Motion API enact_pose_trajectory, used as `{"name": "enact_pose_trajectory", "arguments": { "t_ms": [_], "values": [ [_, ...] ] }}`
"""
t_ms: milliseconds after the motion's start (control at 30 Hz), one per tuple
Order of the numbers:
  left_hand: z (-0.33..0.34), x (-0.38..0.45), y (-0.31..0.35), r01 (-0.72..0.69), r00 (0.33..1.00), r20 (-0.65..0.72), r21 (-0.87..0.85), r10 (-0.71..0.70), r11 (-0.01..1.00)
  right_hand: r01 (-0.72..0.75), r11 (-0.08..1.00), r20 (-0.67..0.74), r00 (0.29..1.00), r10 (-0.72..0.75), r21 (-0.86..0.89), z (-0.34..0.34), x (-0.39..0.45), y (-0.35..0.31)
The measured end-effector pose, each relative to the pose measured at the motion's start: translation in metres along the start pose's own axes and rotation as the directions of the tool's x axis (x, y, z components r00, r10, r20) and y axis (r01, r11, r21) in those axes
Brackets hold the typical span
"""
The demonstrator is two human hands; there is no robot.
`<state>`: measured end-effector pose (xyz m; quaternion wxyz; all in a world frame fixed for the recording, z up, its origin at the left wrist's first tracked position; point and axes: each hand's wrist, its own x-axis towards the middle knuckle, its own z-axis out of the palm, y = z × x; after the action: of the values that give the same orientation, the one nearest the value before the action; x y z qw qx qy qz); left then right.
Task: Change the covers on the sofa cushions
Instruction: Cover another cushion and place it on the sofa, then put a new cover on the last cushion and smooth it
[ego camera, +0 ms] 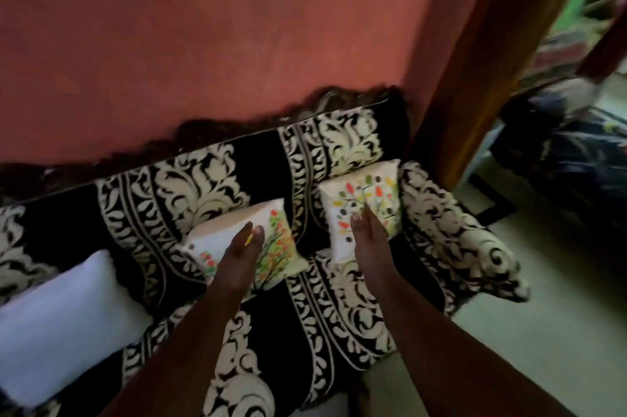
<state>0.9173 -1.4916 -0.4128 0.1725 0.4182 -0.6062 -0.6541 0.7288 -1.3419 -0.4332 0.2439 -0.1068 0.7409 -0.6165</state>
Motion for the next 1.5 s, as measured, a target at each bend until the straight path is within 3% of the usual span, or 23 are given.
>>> {"name": "enact_pose_trajectory", "arguments": {
  "t_ms": [100,267,433,667,733,833,967,1167,1400,1500],
  "values": [
    [0.061,-0.041,0.052,-0.066,0.990,0.125,0.059,0.058,0.996,0.010,0.997,-0.144,0.990,0.001,0.076,-0.085,-0.036,-0.036],
    [0.183,-0.093,0.114,-0.217,0.923,0.357,0.180,0.142,0.959,0.094,0.996,-0.324,0.942,-0.090,-0.003,-0.228,-0.082,-0.066],
    [0.325,-0.154,0.147,-0.407,0.788,0.559,0.161,0.257,0.899,0.159,0.984,-0.482,0.870,-0.104,0.076,-0.377,-0.127,-0.072],
    [0.544,-0.249,0.150,-0.489,0.638,0.714,0.087,0.288,0.868,0.185,0.981,-0.681,0.725,-0.097,0.057,-0.611,-0.178,-0.043],
    [0.601,-0.271,0.146,-0.443,0.635,0.731,0.082,0.248,0.893,0.169,0.985,-0.723,0.686,-0.085,0.045,-0.670,-0.187,-0.037],
    [0.675,-0.296,0.142,-0.365,0.580,0.789,0.033,0.200,0.930,0.155,0.987,-0.756,0.650,-0.075,0.034,-0.737,-0.190,-0.030],
    [0.768,-0.303,0.131,-0.371,0.528,0.835,0.061,0.157,0.927,0.111,0.993,-0.787,0.616,-0.044,0.032,-0.813,-0.178,-0.013],
    [0.901,-0.268,0.099,-0.383,0.441,0.896,0.141,0.047,0.913,0.021,0.994,-0.818,0.570,0.075,0.106,-0.901,-0.132,0.025],
    [1.050,-0.217,0.096,-0.385,0.334,0.936,0.247,-0.116,0.889,-0.041,0.981,-0.874,0.449,0.189,0.191,-1.007,-0.065,0.048],
    [1.121,-0.199,0.102,-0.425,0.319,0.934,0.293,-0.161,0.857,-0.068,0.977,-0.884,0.416,0.213,0.204,-1.057,-0.042,0.050]
  ]
}}
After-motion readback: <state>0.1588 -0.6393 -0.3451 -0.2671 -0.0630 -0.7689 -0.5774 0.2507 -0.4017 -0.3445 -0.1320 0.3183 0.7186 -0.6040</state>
